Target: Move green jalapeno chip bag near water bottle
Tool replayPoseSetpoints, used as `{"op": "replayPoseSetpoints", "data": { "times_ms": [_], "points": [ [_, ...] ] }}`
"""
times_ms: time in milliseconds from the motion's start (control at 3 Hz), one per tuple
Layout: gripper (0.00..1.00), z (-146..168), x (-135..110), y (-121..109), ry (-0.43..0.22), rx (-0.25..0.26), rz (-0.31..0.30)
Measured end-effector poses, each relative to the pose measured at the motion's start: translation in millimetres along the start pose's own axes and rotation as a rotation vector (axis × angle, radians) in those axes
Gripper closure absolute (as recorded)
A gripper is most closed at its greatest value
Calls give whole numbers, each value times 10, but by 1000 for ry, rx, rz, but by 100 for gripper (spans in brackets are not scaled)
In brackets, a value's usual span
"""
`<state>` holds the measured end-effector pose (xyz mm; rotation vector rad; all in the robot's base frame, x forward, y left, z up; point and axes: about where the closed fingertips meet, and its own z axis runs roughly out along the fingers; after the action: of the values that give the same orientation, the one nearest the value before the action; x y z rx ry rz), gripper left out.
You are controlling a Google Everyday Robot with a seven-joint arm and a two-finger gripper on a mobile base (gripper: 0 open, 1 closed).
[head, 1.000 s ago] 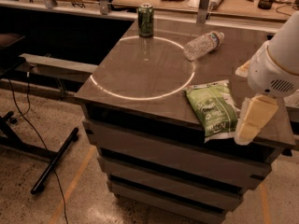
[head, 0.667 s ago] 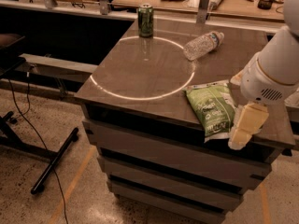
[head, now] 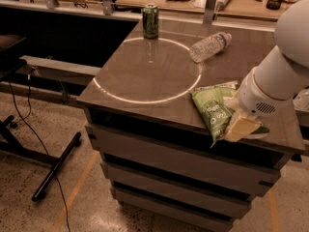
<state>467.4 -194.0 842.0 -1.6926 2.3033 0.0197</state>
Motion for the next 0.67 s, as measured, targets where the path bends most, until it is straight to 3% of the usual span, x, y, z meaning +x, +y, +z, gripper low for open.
{"op": "replayPoseSetpoints", "data": {
  "times_ms": [667],
  "points": [
    [97, 16, -24, -60, -13, -6, 14]
  ]
}}
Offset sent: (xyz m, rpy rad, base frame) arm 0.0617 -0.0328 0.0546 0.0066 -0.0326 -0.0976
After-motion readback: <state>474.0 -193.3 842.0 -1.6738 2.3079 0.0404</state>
